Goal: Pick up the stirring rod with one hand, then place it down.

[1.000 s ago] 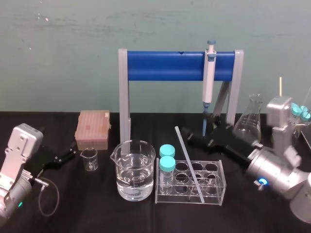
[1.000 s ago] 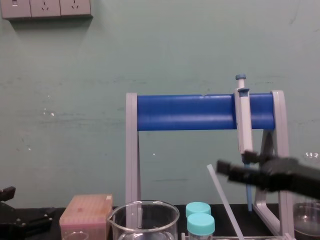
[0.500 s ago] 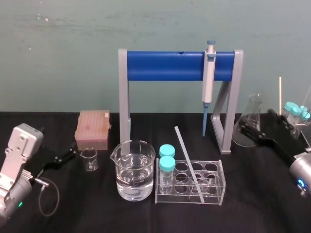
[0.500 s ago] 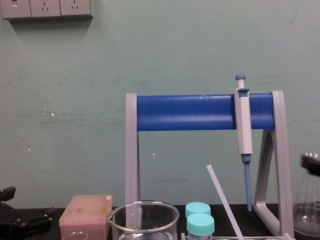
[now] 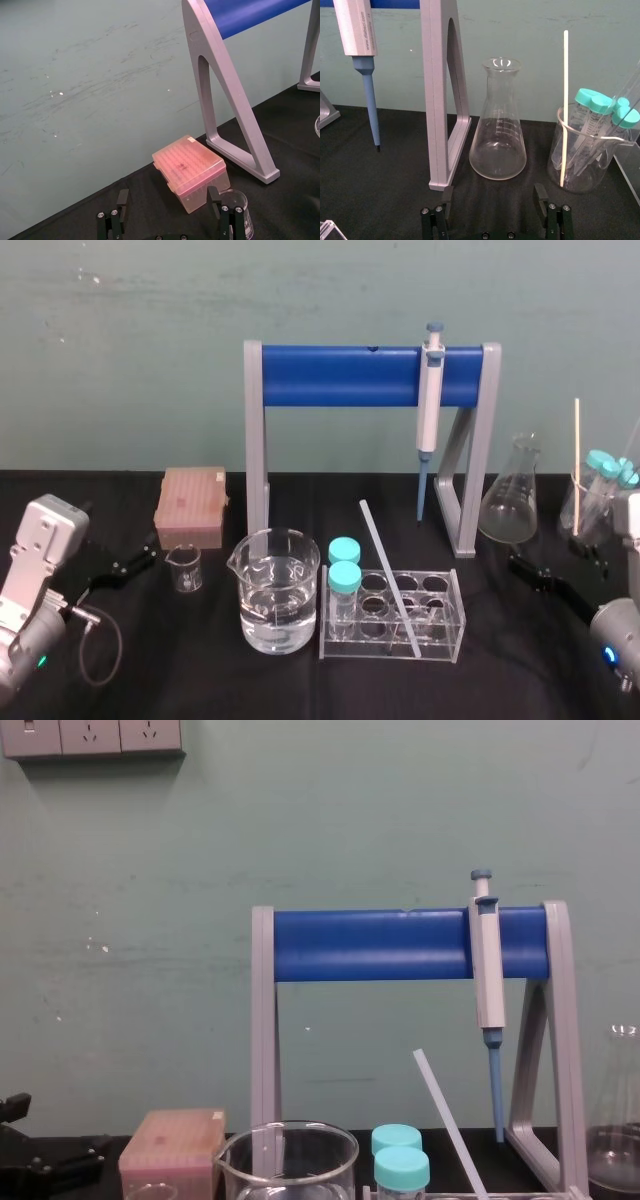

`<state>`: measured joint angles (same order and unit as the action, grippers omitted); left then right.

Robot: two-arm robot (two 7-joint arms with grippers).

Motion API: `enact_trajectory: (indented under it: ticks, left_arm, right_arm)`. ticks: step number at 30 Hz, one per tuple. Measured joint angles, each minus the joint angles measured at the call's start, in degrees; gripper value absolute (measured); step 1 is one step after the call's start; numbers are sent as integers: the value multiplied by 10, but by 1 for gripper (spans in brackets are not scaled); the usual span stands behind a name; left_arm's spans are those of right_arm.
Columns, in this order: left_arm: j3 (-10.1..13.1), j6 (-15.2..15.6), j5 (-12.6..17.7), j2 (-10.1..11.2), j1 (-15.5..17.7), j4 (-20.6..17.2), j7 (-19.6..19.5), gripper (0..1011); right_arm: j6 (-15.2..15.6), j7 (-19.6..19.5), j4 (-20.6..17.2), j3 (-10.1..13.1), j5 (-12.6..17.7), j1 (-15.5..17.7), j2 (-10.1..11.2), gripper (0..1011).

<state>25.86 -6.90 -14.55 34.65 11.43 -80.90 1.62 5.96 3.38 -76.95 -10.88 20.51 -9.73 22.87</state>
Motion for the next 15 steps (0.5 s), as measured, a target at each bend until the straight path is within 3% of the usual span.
enact_trajectory:
  ticks: [15]
  left_arm:
    - [0,0,0,0,0,0,0,1000]
  right_arm:
    - [-4,1,-3,0,2,0,2,1003]
